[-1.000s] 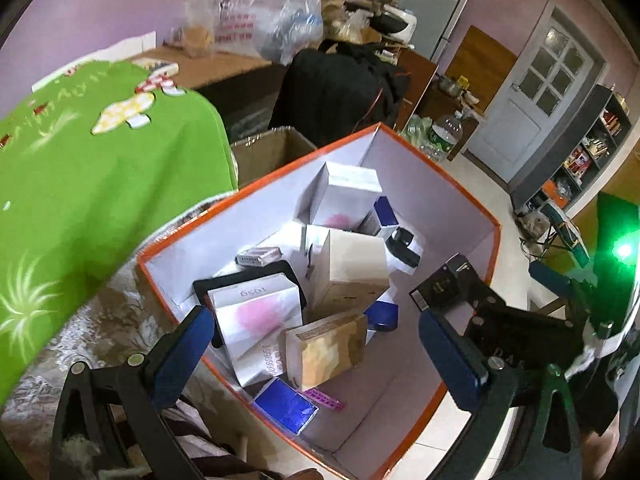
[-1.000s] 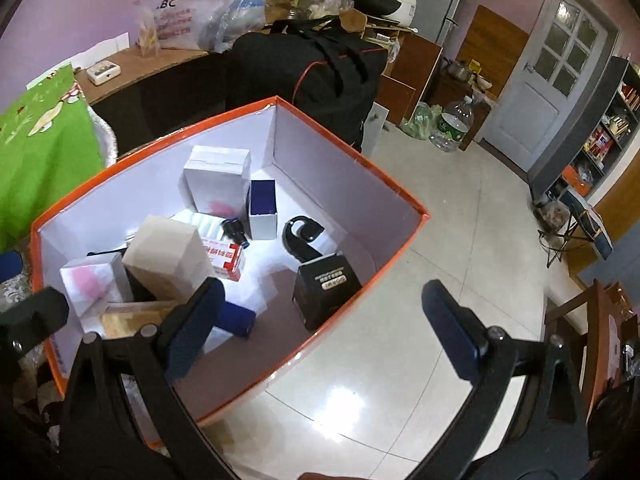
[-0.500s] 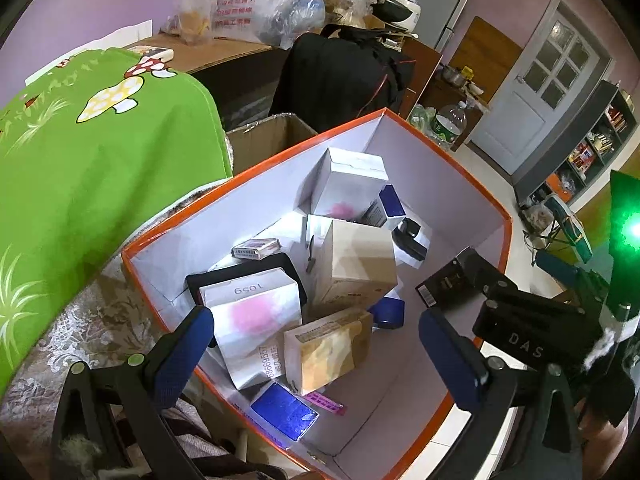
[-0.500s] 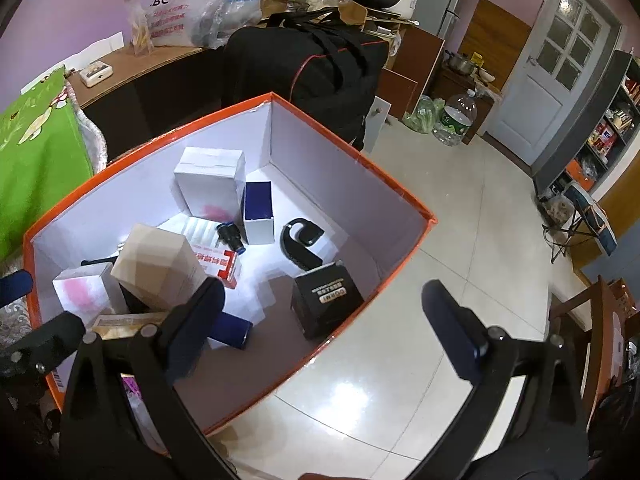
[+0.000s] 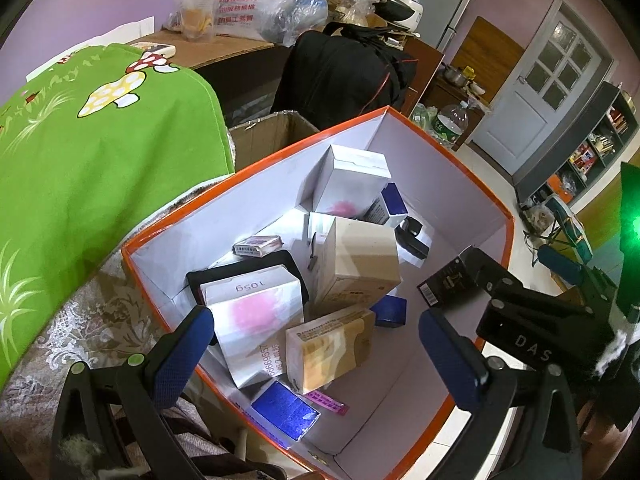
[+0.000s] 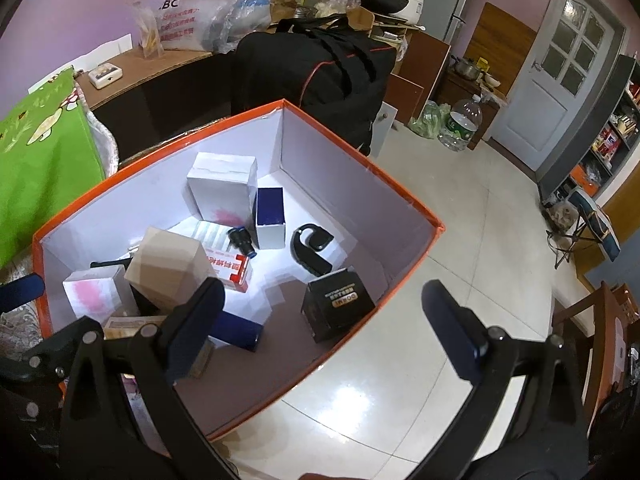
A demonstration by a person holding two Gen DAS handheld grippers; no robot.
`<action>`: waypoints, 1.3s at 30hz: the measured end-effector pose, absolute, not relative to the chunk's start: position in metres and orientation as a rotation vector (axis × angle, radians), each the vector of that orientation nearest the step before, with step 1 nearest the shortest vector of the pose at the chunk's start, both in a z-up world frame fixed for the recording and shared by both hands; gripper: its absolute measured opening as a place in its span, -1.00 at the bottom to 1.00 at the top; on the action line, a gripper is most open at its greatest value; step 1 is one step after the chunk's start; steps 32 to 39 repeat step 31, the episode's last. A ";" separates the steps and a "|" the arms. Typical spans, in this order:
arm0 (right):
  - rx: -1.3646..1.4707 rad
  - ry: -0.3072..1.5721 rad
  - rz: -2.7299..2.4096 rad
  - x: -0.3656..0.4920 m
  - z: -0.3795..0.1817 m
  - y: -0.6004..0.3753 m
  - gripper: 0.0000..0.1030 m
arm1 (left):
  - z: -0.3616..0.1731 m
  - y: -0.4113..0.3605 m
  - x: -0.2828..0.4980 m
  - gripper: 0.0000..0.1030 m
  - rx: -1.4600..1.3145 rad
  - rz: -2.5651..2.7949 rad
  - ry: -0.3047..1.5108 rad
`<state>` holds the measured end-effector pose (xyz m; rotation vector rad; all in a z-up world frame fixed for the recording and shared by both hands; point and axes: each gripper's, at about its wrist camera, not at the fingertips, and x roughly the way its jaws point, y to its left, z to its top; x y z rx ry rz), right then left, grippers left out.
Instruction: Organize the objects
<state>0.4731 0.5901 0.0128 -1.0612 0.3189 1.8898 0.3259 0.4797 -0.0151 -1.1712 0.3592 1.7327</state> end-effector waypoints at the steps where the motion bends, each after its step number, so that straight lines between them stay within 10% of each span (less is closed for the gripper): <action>1: -1.060 0.320 1.890 0.473 0.013 0.590 0.94 | -0.015 0.480 0.326 1.00 -1.171 1.733 0.359; 39: -1.034 0.335 1.917 0.475 0.022 0.589 0.94 | -0.022 0.486 0.330 1.00 -1.203 1.717 0.334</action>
